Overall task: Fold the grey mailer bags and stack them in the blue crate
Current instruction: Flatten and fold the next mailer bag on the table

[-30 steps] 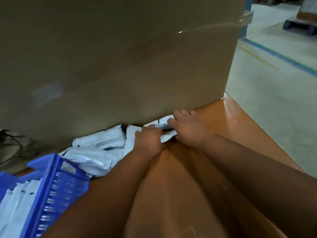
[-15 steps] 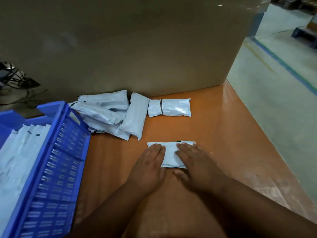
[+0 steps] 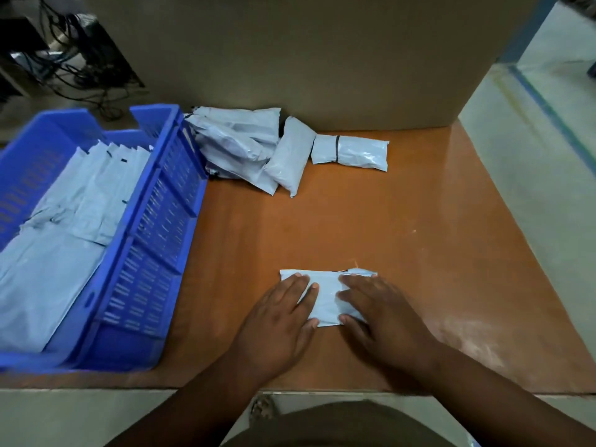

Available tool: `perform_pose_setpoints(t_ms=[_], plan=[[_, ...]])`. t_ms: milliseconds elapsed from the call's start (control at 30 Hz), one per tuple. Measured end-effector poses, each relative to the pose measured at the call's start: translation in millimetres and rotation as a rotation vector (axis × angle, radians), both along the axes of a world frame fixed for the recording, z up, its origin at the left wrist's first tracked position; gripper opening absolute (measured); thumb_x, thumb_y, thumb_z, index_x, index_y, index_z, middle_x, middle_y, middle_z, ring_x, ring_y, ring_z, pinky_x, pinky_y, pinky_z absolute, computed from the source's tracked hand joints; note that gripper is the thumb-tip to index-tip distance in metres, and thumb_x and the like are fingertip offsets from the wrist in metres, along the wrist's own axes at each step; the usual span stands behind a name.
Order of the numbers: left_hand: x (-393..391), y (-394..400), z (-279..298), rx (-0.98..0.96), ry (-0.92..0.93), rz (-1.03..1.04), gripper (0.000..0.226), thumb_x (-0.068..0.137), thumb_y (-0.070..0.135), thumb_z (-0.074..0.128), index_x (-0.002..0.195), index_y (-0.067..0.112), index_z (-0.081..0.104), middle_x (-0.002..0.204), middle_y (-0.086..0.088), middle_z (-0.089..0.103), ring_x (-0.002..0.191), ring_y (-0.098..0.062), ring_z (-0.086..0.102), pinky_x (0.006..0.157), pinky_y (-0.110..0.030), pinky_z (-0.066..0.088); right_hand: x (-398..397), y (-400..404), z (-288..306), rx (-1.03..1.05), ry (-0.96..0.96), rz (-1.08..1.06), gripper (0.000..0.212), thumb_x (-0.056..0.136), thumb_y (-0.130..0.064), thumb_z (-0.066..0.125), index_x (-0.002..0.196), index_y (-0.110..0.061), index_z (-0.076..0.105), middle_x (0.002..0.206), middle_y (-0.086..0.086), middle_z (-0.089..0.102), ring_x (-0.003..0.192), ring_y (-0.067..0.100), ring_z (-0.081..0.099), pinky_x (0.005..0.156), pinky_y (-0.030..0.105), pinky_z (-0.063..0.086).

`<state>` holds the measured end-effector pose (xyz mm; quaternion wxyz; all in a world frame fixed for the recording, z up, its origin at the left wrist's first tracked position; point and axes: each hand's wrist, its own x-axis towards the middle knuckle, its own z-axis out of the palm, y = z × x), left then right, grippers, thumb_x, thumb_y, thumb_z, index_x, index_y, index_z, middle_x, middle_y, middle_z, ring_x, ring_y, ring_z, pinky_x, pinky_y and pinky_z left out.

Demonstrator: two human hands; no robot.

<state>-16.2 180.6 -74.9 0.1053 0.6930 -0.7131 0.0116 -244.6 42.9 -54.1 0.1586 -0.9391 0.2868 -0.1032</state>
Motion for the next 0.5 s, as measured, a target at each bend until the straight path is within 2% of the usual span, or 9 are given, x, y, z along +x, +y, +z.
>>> perform_pose_setpoints(t_ms=[100,200,267,367,433,500], plan=[[-6,12,5,0.009,0.015,0.010,0.057,0.110,0.050,0.043,0.160,0.023,0.045,0.168,-0.002,0.039,0.154,-0.020,0.035,0.127,-0.040,0.030,-3,13,2,-0.010,0.051,-0.022,0.039,0.100,-0.054,0.056,0.135,-0.039,0.062,0.156,-0.012,0.051,0.139,0.016,0.050,0.118,0.044,0.039],[-8,12,16,-0.025,0.074,0.026,0.056,0.108,0.049,0.048,0.156,0.019,0.049,0.162,-0.004,0.046,0.148,-0.023,0.043,0.119,-0.048,0.041,-2,17,3,0.014,0.034,-0.017,0.057,0.103,-0.054,0.052,0.156,-0.034,0.045,0.167,-0.009,0.039,0.153,0.015,0.036,0.128,0.043,0.025],[-13,10,26,-0.043,0.120,0.058,0.064,0.107,0.049,0.046,0.162,0.017,0.037,0.166,-0.004,0.039,0.154,-0.020,0.033,0.124,-0.046,0.034,3,16,9,-0.022,0.026,-0.038,0.065,0.107,-0.056,0.045,0.165,-0.031,0.031,0.173,-0.006,0.027,0.160,0.013,0.021,0.131,0.046,0.017],[-23,-3,42,-0.009,0.075,0.099,0.070,0.110,0.051,0.032,0.169,0.017,0.014,0.176,-0.002,0.015,0.163,-0.015,0.004,0.132,-0.041,0.014,15,13,23,-0.125,0.073,-0.100,0.068,0.109,-0.056,0.036,0.168,-0.026,0.023,0.176,-0.002,0.014,0.163,0.017,0.008,0.132,0.051,0.013],[-30,-15,43,0.052,0.022,0.106,0.071,0.109,0.048,0.027,0.169,0.015,0.011,0.178,-0.004,0.005,0.164,-0.018,-0.005,0.133,-0.045,0.009,24,6,26,-0.151,0.156,-0.106,0.069,0.110,-0.056,0.030,0.170,-0.024,0.015,0.178,0.000,0.006,0.164,0.018,0.000,0.131,0.053,0.011],[-32,-23,35,0.123,0.012,0.095,0.071,0.108,0.045,0.026,0.170,0.013,0.011,0.178,-0.005,0.002,0.164,-0.020,-0.006,0.132,-0.049,0.010,32,2,18,-0.139,0.239,-0.079,0.070,0.110,-0.055,0.026,0.170,-0.024,0.010,0.178,0.002,0.001,0.164,0.019,-0.004,0.131,0.053,0.011]])
